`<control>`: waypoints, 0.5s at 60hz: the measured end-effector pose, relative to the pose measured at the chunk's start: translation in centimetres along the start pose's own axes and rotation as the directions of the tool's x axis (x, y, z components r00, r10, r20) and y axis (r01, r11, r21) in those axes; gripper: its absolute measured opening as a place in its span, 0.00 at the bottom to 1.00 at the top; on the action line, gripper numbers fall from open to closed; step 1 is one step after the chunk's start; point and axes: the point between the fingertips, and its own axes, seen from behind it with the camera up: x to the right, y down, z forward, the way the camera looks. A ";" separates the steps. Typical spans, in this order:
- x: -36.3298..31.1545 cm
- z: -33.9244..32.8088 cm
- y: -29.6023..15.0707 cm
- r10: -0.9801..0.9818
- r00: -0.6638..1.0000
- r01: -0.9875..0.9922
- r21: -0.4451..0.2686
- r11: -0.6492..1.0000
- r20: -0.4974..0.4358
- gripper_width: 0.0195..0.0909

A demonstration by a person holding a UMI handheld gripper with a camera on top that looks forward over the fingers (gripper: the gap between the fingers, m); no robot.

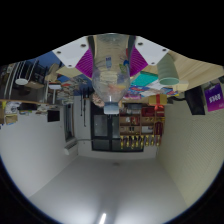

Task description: Pour water

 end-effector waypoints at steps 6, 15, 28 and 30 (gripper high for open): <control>-0.3 1.2 -1.5 -0.122 0.993 0.122 0.003 0.993 -0.003 0.38; -0.9 3.1 -8.1 -0.575 0.817 0.577 0.044 0.816 -0.047 0.38; -7.6 6.5 -10.5 -0.993 0.024 0.997 0.076 0.016 -0.115 0.38; -8.7 6.8 -9.8 -0.991 -0.083 0.992 0.091 -0.093 -0.108 0.38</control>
